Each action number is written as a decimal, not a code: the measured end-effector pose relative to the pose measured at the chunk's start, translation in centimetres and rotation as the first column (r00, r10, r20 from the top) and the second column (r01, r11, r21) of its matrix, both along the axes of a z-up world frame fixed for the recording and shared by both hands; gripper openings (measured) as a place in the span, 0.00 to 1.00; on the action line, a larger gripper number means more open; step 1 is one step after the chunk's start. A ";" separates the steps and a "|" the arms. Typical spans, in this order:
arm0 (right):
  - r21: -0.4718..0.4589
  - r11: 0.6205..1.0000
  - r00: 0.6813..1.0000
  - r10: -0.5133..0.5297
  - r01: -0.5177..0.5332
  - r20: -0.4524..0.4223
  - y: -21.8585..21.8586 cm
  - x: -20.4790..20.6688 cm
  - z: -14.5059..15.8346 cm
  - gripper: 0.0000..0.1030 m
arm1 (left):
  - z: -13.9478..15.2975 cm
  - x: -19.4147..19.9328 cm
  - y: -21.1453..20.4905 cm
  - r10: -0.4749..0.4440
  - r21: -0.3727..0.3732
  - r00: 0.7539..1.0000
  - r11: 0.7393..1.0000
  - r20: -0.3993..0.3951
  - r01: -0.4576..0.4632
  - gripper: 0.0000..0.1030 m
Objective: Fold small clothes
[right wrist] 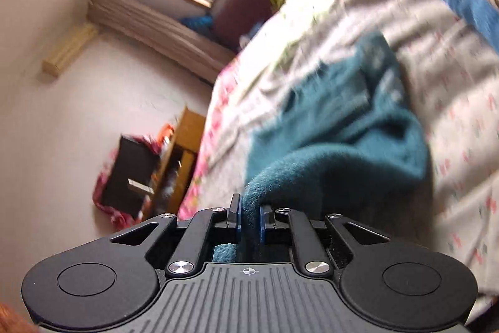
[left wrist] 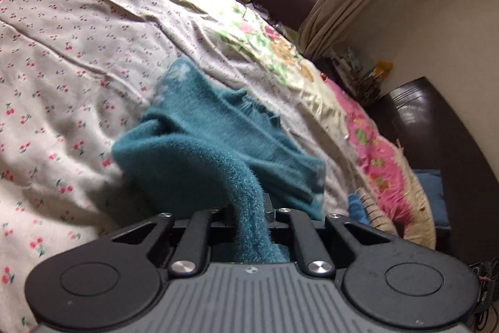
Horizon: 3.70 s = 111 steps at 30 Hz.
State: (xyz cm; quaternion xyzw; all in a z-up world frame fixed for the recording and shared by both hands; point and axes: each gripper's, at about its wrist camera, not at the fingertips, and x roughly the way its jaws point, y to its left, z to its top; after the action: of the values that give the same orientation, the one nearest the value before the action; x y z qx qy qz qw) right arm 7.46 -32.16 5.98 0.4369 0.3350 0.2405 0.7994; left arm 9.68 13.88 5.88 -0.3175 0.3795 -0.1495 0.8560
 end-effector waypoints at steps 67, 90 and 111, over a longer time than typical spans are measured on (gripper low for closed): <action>-0.568 0.782 0.958 -0.282 0.257 0.045 3.2 13.5 -8.5 0.38 | -11.8 14.0 0.9 0.413 0.271 0.911 0.876 0.008 -0.400 0.78; -0.465 0.838 0.946 -0.325 0.286 -0.005 -1.1 10.2 -12.7 0.43 | -9.3 8.9 -3.0 0.395 0.486 0.916 0.787 0.077 -0.380 0.83; -0.305 0.907 0.942 -0.326 0.290 -0.076 -3.2 10.5 -14.4 0.43 | -9.0 7.6 -12.4 0.151 0.494 0.985 0.853 0.082 -0.171 0.83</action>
State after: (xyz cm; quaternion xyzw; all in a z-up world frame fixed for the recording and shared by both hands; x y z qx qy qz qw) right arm 17.98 -35.34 -8.46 0.3770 0.3427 0.0316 0.8599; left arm 17.31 1.45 -3.12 -0.1132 0.3599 0.0193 0.9259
